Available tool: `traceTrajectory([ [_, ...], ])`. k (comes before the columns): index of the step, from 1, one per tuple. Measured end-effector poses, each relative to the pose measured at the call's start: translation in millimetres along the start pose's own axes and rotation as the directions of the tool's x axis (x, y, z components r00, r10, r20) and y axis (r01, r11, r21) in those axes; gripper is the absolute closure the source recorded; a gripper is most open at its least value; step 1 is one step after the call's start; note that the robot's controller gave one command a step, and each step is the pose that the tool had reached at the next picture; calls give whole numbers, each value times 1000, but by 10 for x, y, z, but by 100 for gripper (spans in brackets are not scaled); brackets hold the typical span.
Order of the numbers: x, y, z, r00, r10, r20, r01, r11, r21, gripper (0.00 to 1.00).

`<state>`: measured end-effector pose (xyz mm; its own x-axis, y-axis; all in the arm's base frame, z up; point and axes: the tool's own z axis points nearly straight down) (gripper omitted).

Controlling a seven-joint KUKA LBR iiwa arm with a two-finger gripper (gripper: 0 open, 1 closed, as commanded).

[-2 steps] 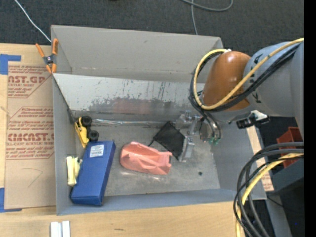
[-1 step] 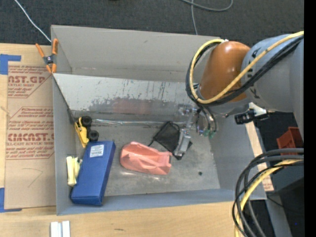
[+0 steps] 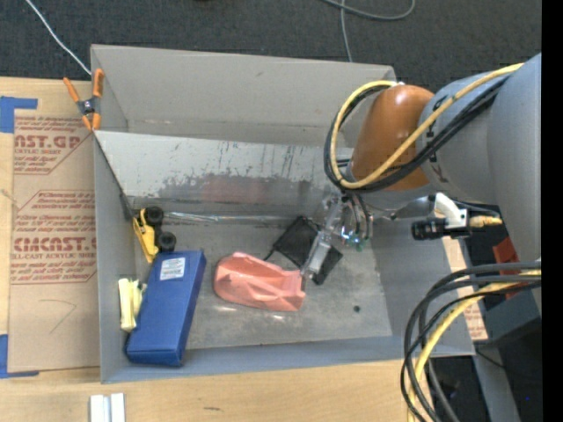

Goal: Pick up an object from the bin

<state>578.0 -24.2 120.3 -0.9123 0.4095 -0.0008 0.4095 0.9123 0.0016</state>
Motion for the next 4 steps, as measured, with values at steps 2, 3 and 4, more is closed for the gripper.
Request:
traceTrajectory([
  [2,86,-2,505,946,323,1,-323,946,0,100],
  [3,86,-2,505,947,323,1,-323,947,0,100],
  [4,99,-7,465,946,323,-3,-323,946,3,100],
])
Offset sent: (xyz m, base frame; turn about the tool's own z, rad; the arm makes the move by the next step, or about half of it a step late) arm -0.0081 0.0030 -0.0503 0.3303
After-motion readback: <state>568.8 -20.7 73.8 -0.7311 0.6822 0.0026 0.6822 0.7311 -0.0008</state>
